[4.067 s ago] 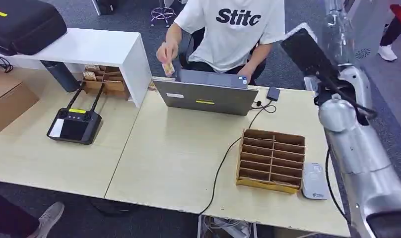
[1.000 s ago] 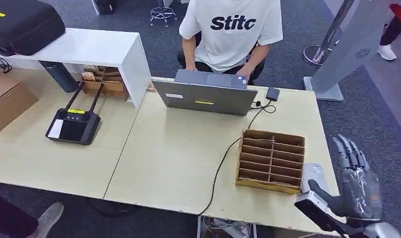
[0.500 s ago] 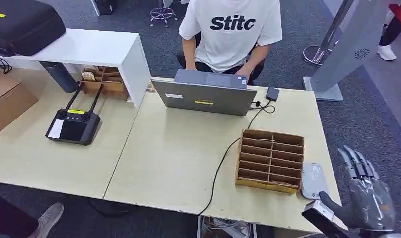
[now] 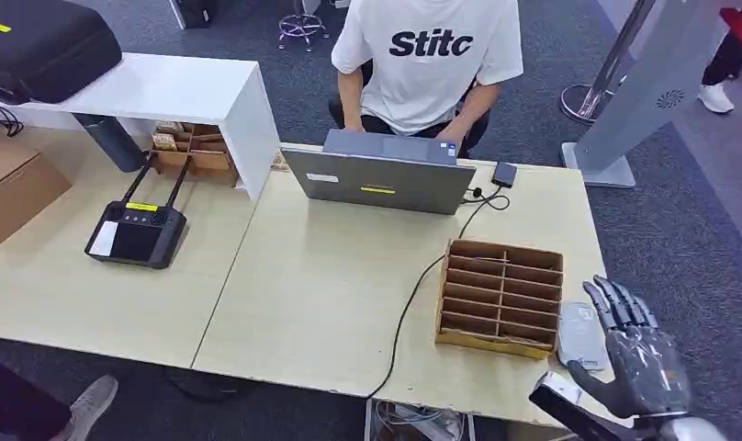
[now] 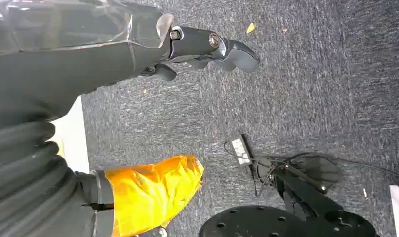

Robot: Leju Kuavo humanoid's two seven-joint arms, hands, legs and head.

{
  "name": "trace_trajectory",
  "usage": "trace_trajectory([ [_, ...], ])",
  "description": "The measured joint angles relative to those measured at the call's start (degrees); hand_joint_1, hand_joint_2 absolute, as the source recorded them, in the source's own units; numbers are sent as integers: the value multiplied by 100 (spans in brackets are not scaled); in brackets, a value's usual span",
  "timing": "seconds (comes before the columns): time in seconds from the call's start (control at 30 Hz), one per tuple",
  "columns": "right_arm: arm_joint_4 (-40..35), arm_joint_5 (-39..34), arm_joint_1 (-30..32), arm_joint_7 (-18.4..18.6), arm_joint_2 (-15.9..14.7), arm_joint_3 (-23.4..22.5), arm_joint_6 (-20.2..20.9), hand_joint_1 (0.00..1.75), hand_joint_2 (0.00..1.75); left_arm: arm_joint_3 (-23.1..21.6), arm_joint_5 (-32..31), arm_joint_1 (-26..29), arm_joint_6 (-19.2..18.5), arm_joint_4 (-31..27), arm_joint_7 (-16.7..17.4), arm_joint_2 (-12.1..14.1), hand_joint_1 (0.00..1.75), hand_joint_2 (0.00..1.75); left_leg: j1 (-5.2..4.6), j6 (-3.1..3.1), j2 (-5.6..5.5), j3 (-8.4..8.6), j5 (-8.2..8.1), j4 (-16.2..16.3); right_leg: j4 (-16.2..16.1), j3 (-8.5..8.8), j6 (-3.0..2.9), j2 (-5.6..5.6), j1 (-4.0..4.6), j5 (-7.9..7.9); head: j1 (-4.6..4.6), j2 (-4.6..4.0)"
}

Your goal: Pass the card to the sensor for recognition and then transmit it.

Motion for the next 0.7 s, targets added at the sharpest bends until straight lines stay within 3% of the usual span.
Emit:
trace_trajectory([
  [0.7,457,-61,-286,0,304,599,-474,0,175,79,-81,-21,-20,4,-61,0,0,175,0,0,-1,-1,0,0,0,-1,0,-1,0,-1,0,0],
])
